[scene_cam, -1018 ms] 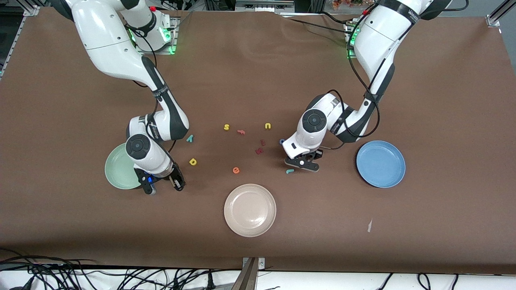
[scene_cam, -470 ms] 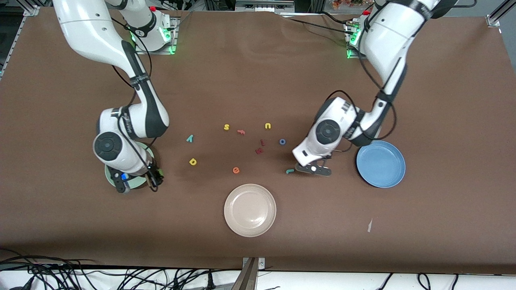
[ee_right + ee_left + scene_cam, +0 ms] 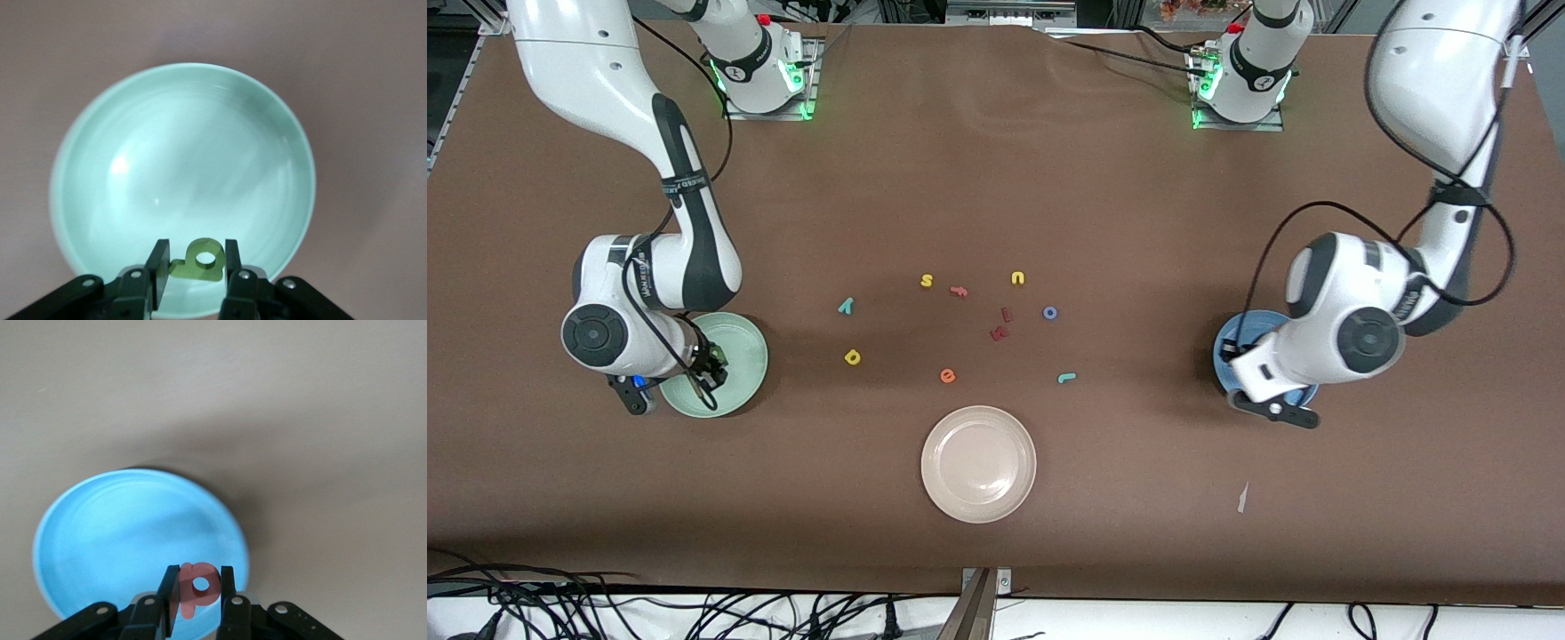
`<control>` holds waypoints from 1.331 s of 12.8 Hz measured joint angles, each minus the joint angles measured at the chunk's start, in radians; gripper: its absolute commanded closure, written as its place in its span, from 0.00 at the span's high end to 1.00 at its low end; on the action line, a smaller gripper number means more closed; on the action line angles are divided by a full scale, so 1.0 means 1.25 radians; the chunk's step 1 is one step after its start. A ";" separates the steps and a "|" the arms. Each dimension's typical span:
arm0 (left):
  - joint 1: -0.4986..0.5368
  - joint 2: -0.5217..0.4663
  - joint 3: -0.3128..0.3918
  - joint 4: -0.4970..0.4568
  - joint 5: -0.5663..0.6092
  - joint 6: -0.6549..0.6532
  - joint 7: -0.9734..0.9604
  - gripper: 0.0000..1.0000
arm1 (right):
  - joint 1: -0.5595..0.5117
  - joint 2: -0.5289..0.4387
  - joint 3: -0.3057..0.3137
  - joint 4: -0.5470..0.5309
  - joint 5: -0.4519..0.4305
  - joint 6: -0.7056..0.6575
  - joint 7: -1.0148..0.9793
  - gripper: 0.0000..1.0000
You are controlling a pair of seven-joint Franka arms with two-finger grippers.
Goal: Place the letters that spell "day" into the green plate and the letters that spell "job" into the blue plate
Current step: 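Drop the b on the green plate while the left gripper drops p on blue, then reach the right gripper to yellow a while the left gripper reaches teal letter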
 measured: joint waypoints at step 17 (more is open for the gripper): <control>-0.286 0.205 -0.009 0.270 -0.057 0.016 -0.756 1.00 | 0.053 0.001 0.146 -0.063 0.030 0.267 0.465 0.99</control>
